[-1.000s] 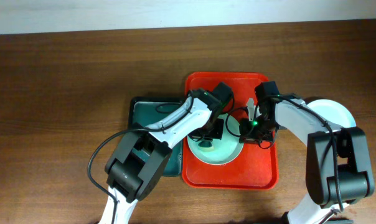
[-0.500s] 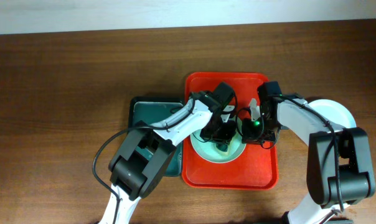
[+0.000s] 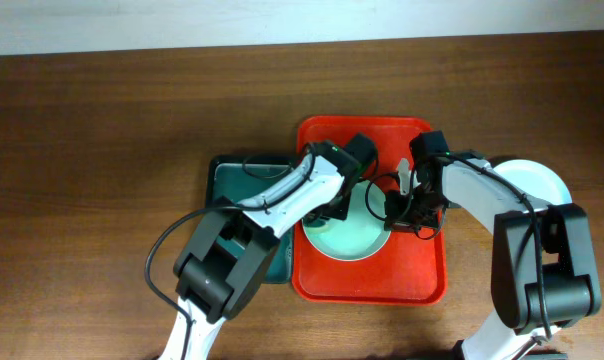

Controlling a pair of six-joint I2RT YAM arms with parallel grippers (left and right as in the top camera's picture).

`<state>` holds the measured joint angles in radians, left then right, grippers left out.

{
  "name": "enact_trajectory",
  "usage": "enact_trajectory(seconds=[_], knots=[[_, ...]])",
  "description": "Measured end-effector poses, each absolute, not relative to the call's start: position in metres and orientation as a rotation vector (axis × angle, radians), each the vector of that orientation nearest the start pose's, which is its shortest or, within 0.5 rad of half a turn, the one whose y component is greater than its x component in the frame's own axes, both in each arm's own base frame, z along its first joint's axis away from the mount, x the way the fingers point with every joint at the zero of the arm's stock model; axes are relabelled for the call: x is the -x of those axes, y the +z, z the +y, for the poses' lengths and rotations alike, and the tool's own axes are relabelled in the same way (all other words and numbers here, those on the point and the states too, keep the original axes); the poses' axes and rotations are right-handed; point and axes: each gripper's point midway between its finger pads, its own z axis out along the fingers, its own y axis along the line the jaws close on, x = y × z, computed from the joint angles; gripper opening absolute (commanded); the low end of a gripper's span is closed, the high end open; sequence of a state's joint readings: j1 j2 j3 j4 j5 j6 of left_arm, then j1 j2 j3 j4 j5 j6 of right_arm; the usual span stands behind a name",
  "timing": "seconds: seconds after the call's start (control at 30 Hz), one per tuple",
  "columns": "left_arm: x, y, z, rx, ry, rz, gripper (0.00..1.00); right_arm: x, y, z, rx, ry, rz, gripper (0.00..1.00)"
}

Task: Clean dirty plates on tray and stack at the side
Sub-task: 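Scrub the held plate with the sponge in the left gripper, then return the sponge to the black tray and retract the left arm, then lift the plate with the right gripper and dip it into the black tray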

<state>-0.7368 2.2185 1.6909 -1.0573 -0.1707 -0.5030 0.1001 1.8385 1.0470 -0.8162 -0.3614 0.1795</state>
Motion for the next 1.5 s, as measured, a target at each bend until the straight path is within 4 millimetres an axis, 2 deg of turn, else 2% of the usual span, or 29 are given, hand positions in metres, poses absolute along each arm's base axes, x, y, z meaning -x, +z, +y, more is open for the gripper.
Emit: enact_trajectory(seconds=[0.1, 0.23, 0.33, 0.4, 0.43, 0.5, 0.6, 0.67, 0.7, 0.77, 0.8, 0.87, 0.9, 0.93, 0.97, 1.0, 1.03, 1.07, 1.1, 1.13, 1.17, 1.2, 1.23, 1.3, 1.4, 1.5], knots=[[-0.338, 0.008, -0.264, -0.315, 0.164, 3.028, 0.00, -0.288, 0.001, 0.089, -0.140, 0.563, 3.179, 0.04], [-0.345, 0.009, -0.301, -0.311, -0.178, 3.036, 0.00, -0.286, 0.001, 0.087, -0.157, 0.551, 3.188, 0.04], [-0.323, 0.012, -0.335, -0.442, -0.412, 3.068, 0.00, -0.286, 0.001, 0.086, -0.156, 0.546, 3.189, 0.04], [-0.315, 0.012, -0.336, -0.482, -0.432, 3.093, 0.00, -0.285, 0.001, 0.086, -0.152, 0.545, 3.190, 0.04], [-0.309, 0.012, -0.331, -0.488, -0.431, 3.127, 0.00, -0.285, 0.001, 0.086, -0.148, 0.547, 3.191, 0.04], [-0.306, 0.018, -0.308, -0.458, -0.386, 3.214, 0.00, -0.285, 0.001, 0.086, -0.144, 0.547, 3.191, 0.04], [-0.328, 0.041, -0.266, -0.373, -0.345, 3.244, 0.00, -0.285, 0.001, 0.086, -0.144, 0.547, 3.191, 0.04], [-0.345, 0.075, -0.233, -0.302, -0.334, 3.189, 0.00, -0.285, 0.001, 0.086, -0.144, 0.547, 3.191, 0.04], [-0.354, 0.099, -0.213, -0.258, -0.302, 3.137, 0.00, -0.285, 0.001, 0.086, -0.144, 0.547, 3.191, 0.04], [-0.365, 0.144, -0.171, -0.172, -0.189, 3.038, 0.00, -0.285, 0.001, 0.086, -0.144, 0.546, 3.191, 0.04], [-0.368, 0.156, -0.151, -0.130, -0.119, 3.007, 0.00, -0.285, 0.001, 0.086, -0.144, 0.546, 3.191, 0.04], [-0.373, 0.153, -0.134, -0.090, -0.047, 2.997, 0.00, -0.285, 0.001, 0.086, -0.144, 0.546, 3.191, 0.04], [-0.377, 0.142, -0.129, -0.079, -0.014, 2.991, 0.00, -0.285, 0.001, 0.086, -0.144, 0.546, 3.193, 0.04], [-0.375, 0.120, -0.123, -0.074, 0.034, 3.010, 0.00, -0.284, 0.001, 0.086, -0.145, 0.546, 3.194, 0.04], [-0.371, 0.107, -0.120, -0.074, 0.057, 3.034, 0.00, -0.284, 0.001, 0.086, -0.145, 0.546, 3.195, 0.04], [-0.371, 0.080, -0.118, -0.060, 0.080, 3.036, 0.02, -0.284, 0.001, 0.086, -0.145, 0.546, 3.196, 0.04], [-0.362, 0.063, -0.115, -0.051, 0.101, 3.065, 0.11, -0.284, 0.001, 0.086, -0.146, 0.544, 3.198, 0.04], [-0.349, 0.046, -0.111, -0.045, 0.127, 3.108, 0.29, -0.283, 0.001, 0.085, -0.147, 0.542, 3.199, 0.04], [-0.340, 0.036, -0.108, -0.031, 0.143, 3.137, 0.39, -0.283, 0.001, 0.085, -0.148, 0.542, 3.200, 0.04], [-0.337, 0.032, -0.107, -0.030, 0.150, 3.148, 0.56, -0.283, 0.001, 0.085, -0.147, 0.542, 3.201, 0.06], [-0.336, 0.031, -0.108, -0.024, 0.145, 3.149, 0.68, -0.283, 0.001, 0.085, -0.147, 0.542, 3.200, 0.08], [-0.334, 0.033, -0.108, -0.020, 0.145, 3.161, 0.74, -0.283, 0.001, 0.085, -0.147, 0.542, 3.201, 0.04], [-0.330, 0.040, -0.107, -0.020, 0.156, 3.185, 0.76, -0.282, 0.001, 0.086, -0.146, 0.544, 3.205, 0.04], [-0.337, 0.063, -0.108, -0.003, 0.143, 3.182, 1.00, -0.275, 0.003, 0.085, -0.158, 0.543, 3.238, 0.04], [-0.349, 0.104, -0.100, 0.054, 0.109, 3.144, 1.00, -0.268, 0.015, 0.080, -0.165, 0.503, 3.274, 0.04], [-0.355, 0.162, -0.072, 0.176, 0.053, 3.030, 1.00, -0.290, 0.077, 0.081, -0.096, 0.461, 3.116, 0.04]])
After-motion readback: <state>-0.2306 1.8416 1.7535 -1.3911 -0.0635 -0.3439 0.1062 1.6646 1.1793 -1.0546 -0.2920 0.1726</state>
